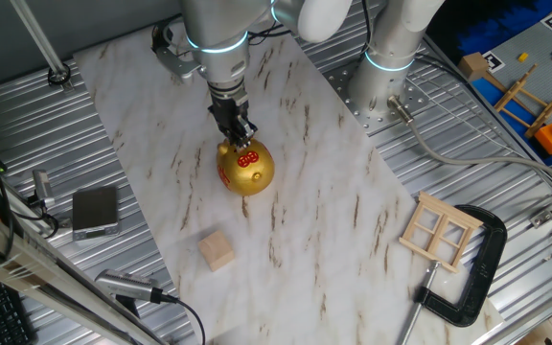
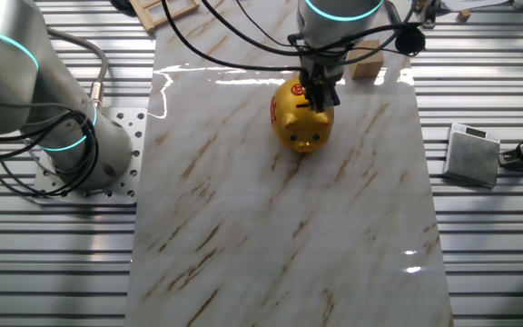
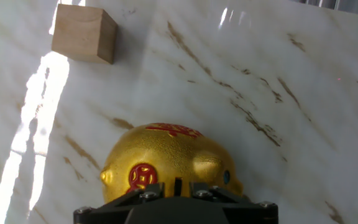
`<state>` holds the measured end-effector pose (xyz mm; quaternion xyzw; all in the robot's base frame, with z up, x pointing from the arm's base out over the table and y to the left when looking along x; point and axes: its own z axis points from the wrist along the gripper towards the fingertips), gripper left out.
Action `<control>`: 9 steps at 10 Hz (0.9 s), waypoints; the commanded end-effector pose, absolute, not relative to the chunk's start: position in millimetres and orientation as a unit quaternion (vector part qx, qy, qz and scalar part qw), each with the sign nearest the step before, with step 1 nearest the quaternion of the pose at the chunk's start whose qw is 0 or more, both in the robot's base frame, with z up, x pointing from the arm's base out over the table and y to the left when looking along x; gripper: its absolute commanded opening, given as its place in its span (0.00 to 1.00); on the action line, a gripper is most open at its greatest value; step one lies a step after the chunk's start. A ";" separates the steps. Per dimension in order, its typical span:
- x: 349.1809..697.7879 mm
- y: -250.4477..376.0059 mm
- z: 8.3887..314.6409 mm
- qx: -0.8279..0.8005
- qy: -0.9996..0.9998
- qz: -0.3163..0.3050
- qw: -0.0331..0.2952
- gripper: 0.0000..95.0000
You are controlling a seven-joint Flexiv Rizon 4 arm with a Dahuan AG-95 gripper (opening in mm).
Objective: Drop coins into a piggy bank
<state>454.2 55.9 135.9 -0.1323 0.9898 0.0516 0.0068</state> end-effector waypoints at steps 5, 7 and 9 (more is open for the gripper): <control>473.0 58.6 145.2 -0.138 0.989 0.053 0.004 0.00; 482.8 59.7 151.9 -0.141 0.989 0.051 0.002 0.00; 485.0 57.7 155.6 -0.138 0.989 0.050 0.004 0.00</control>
